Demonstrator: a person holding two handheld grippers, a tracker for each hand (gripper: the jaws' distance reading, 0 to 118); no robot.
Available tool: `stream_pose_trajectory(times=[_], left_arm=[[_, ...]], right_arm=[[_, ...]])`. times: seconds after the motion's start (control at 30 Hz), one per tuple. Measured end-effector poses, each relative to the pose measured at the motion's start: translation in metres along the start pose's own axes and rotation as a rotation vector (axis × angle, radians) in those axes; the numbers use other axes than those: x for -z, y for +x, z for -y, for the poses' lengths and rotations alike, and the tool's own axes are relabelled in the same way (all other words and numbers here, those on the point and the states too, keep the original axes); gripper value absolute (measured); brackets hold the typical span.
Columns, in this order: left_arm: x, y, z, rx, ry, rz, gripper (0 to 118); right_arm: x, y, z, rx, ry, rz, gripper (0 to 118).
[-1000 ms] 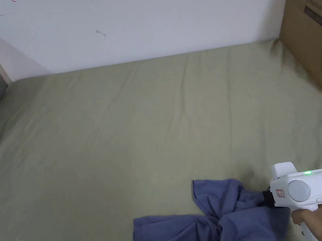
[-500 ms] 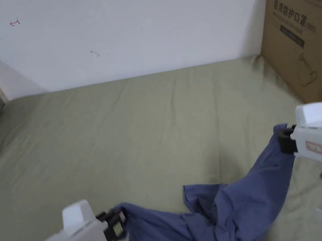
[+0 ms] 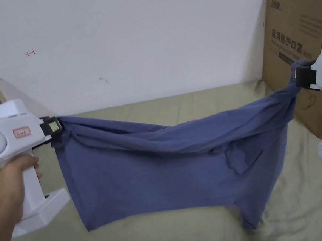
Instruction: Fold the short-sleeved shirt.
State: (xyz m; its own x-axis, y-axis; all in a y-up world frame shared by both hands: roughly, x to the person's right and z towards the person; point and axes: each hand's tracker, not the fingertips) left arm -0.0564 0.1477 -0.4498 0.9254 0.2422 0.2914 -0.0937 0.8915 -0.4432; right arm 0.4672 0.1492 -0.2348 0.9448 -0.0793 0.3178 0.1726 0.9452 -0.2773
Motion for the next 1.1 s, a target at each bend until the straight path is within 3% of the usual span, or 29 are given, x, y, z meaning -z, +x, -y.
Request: stream_pose_trajectory(times=[0.47,0.5,0.57,0.6,0.9,1.1], left_arm=[[0.08,0.003,-0.093,0.055,0.055,-0.091,8],[0.088,0.004,-0.095,0.065,0.053,-0.096,8],[0.106,0.005,-0.095,0.084,0.047,-0.103,8],[0.116,0.005,-0.094,0.093,0.041,-0.108,8],[0.185,-0.007,-0.044,0.125,-0.016,-0.13,8],[0.194,-0.028,0.03,0.106,-0.126,-0.147,8]], right_arm=[[0.054,-0.01,-0.077,-0.02,0.166,0.014,6],[0.061,-0.007,-0.075,0.048,0.082,0.123,6],[0.075,-0.009,-0.075,0.033,0.091,0.118,6],[0.082,-0.012,-0.076,-0.014,0.165,0.063,6],[0.138,-0.014,-0.013,-0.031,0.073,0.143,6],[0.148,-0.013,0.055,0.016,-0.016,0.144,6]])
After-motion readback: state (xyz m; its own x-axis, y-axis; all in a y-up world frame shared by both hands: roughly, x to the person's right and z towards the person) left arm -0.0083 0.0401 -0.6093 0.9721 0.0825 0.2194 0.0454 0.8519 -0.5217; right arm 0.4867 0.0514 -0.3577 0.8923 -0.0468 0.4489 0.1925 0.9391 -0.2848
